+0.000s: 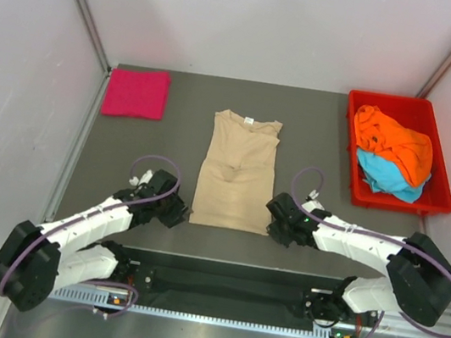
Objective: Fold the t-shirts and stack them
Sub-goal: Fold the tshirt
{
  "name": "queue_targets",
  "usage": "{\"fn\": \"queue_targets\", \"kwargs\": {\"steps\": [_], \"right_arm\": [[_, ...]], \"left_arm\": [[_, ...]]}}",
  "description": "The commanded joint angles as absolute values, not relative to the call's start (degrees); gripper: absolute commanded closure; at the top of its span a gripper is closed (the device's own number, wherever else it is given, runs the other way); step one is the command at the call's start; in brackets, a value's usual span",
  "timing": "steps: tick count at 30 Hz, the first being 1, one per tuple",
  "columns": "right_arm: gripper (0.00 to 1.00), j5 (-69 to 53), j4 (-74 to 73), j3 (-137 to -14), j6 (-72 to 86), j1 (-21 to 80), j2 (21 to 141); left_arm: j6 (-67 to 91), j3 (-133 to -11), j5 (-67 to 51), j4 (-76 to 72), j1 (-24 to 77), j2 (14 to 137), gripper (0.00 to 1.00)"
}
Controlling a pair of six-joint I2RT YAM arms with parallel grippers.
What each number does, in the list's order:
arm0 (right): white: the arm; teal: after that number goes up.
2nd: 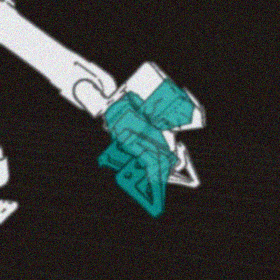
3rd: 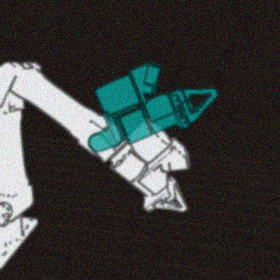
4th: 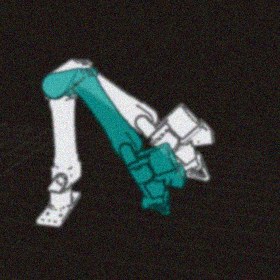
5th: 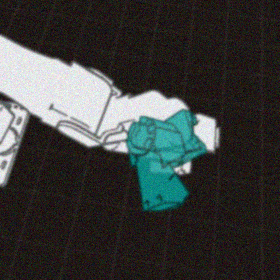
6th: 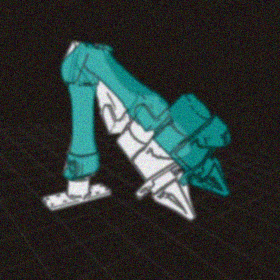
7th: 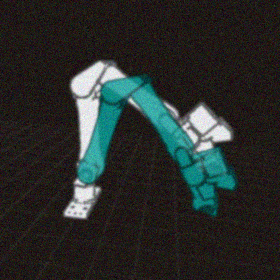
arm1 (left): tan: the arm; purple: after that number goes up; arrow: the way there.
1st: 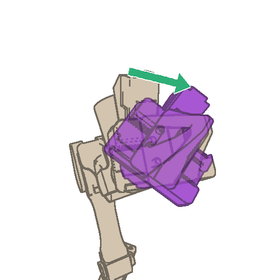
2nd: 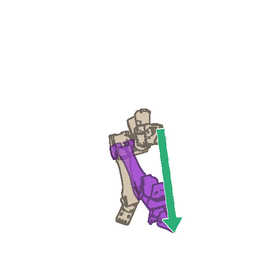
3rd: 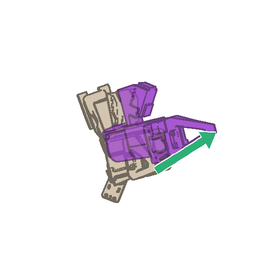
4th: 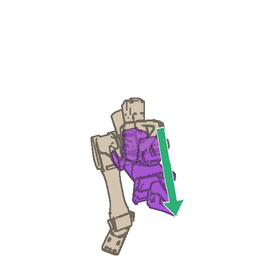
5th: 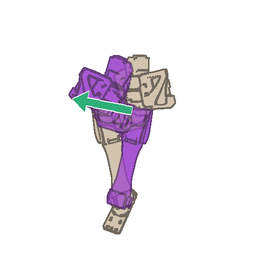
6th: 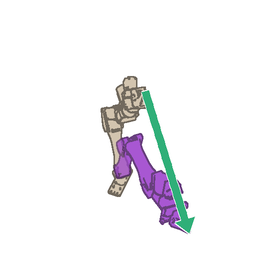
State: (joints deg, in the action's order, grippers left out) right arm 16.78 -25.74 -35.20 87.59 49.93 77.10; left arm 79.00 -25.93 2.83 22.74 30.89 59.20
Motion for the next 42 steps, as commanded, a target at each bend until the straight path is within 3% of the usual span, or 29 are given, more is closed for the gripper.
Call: {"fn": "queue_targets", "kwargs": {"steps": [1, 9, 23, 26, 30, 31, 42], "right_arm": [[1.00, 20.9, -28.5, -34.2, 85.3, 50.5, 75.8], [1.00, 20.7, -28.3, -33.8, 84.9, 50.4, 76.0], [1.00, 20.7, -28.0, -33.2, 84.4, 50.5, 75.0], [1.00, 20.9, -28.0, -32.9, 84.3, 50.4, 74.6], [1.00, 21.6, -28.8, -32.6, 84.0, 50.4, 73.7], [1.00, 22.0, -29.2, -32.5, 83.2, 50.4, 73.1], [1.00, 24.0, -29.3, -28.2, 78.7, 52.0, 61.7]], "left_arm": [[82.1, -24.6, 3.4, 18.3, 32.3, 60.6, 0.57], [88.4, -24.6, 9.1, 18.5, 39.4, 60.9, 0.58], [94.4, -25.4, 11.4, 19.9, 40.5, 67.3, 0.62], [94.1, -25.8, 11.1, 20.0, 41.0, 68.7, 0.71], [94.0, -26.1, 11.9, 21.7, 41.8, 68.6, 0.90], [93.3, -26.8, 12.2, 22.5, 42.0, 67.9, 1.00], [87.5, -31.8, 16.4, 25.5, 47.4, 63.2, 1.00]]}}
